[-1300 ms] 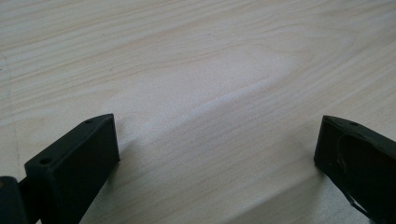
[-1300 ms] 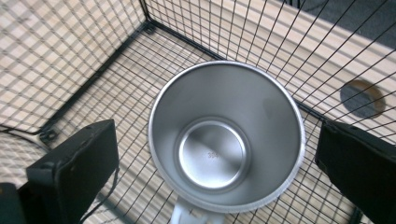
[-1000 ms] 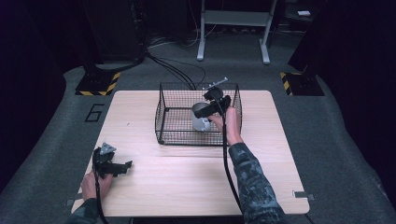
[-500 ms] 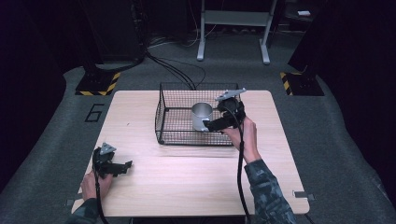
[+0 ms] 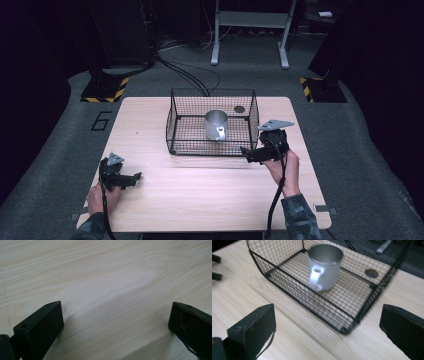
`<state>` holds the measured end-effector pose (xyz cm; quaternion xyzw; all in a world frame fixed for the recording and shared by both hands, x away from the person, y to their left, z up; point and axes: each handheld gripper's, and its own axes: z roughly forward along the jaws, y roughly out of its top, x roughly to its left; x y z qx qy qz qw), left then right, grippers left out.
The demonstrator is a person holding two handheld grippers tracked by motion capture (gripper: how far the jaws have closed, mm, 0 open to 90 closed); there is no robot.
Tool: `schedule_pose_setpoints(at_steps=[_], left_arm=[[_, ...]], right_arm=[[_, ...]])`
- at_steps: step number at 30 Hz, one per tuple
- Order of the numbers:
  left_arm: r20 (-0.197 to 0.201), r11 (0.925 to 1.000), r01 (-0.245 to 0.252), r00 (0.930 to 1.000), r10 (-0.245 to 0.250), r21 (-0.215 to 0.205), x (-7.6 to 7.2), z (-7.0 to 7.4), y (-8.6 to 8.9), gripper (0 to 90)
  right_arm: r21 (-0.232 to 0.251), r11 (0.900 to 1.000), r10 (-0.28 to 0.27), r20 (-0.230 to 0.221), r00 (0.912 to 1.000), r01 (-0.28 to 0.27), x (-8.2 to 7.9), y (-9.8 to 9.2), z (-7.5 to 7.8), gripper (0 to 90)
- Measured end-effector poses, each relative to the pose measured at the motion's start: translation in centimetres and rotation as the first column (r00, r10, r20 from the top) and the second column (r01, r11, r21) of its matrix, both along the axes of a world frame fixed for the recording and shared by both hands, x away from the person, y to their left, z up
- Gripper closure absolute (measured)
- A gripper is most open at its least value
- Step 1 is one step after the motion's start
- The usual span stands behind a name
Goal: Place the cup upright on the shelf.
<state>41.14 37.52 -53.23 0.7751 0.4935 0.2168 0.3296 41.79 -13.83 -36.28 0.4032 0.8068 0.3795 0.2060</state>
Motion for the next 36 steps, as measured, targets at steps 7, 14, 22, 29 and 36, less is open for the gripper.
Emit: schedule_pose_setpoints(at_steps=[7, 14, 22, 29, 36], left_arm=[[0.002, 1.0000, -0.003, 1.0000, 0.003, -0.004, 0.0, 0.0, 0.0, 0.0], [0.001, 1.0000, -0.001, 1.0000, 0.001, -0.003, 0.0, 0.0, 0.0, 0.0], [0.001, 1.0000, -0.001, 1.0000, 0.001, -0.003, 0.0, 0.0, 0.0, 0.0], [0.002, 1.0000, -0.002, 1.0000, 0.002, -0.003, 0.0, 0.0, 0.0, 0.0], [-0.002, 1.0000, 0.001, 1.0000, -0.001, -0.001, 0.0, 0.0, 0.0, 0.0]], right_arm=[[-0.026, 0.996, -0.082, -0.015, 0.9965, 0.082, -1.6, -3.1, -2.8, 0.1], [-0.045, 0.988, -0.152, -0.054, 0.9870, 0.149, -3.1, -5.8, -6.0, 0.0], [-0.022, 0.975, -0.221, -0.108, 0.9693, 0.220, -4.5, -8.9, -9.5, 0.0], [-0.003, 0.958, -0.284, -0.158, 0.9458, 0.287, -5.4, -10.9, -13.0, 0.0], [-0.009, 0.944, -0.326, -0.163, 0.9312, 0.329, -5.8, -12.5, -15.5, 0.0]])
